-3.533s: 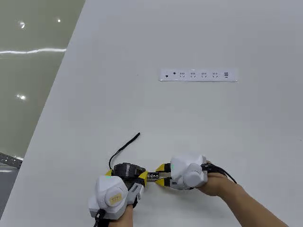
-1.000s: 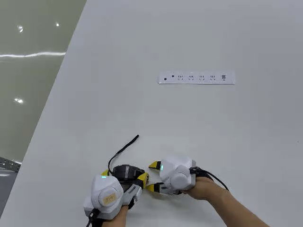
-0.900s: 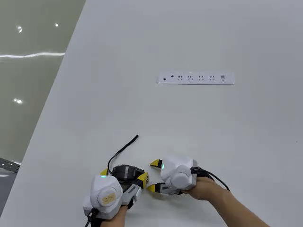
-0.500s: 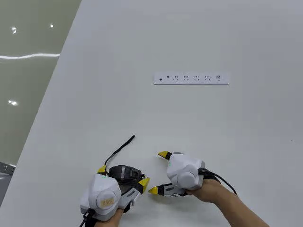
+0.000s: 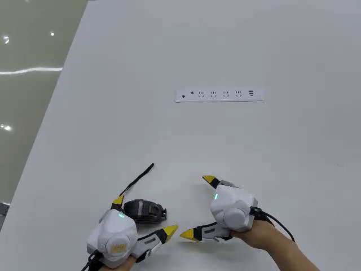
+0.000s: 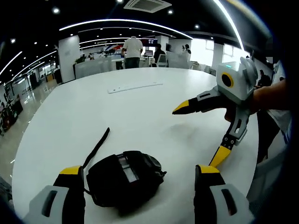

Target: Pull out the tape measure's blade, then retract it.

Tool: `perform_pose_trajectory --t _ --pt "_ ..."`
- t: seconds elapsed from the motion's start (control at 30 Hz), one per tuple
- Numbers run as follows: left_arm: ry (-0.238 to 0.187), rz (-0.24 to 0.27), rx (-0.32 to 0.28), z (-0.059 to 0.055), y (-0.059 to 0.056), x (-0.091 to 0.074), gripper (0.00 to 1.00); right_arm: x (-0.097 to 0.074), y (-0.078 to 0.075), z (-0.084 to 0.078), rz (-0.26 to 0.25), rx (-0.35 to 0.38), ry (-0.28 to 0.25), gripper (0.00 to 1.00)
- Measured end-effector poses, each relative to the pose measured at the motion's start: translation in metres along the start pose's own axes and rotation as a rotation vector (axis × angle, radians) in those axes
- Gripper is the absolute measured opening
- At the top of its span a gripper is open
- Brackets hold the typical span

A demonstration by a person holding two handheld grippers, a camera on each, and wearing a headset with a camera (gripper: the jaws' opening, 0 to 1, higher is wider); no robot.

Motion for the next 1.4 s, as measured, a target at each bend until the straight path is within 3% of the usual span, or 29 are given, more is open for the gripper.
perform_pose_trajectory --t 0.17,0.43,0.63,0.7,0.87,1.4 --pt "0.001 -0.029 0.051 -0.001 0.001 -0.002 0.98 -0.014 0.000 -0.003 -0.018 0.057 -0.032 1.00" --pt "-0.027 -0.086 0.077 -0.002 0.003 -0.007 1.00 -0.033 -0.002 -0.009 -0.065 0.095 -0.075 1.00" --pt "-0.047 -0.099 0.071 -0.004 0.007 -0.010 1.00 -0.046 0.003 -0.018 -0.087 0.113 -0.087 1.00" --pt "-0.077 -0.122 0.065 -0.003 0.006 -0.012 1.00 -0.052 0.005 -0.022 -0.098 0.115 -0.092 1.00" --pt "-0.101 -0.139 0.103 -0.006 0.005 -0.017 1.00 -0.065 0.008 -0.027 -0.124 0.125 -0.115 1.00" --pt "-0.207 -0.156 0.074 -0.010 0.009 -0.041 1.00 -0.094 0.022 -0.039 -0.180 0.176 -0.185 1.00"
Point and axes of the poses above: the centre of the closed fingertips' face, and the gripper's own axes: x roughly forward along the fingers, y roughly to its left, z roughly out of its top, the point moved 5 cm from there along -x, roughly backward along the fingers, and after that the axes turned 4 degrees about -y, right-handed, at the moved point
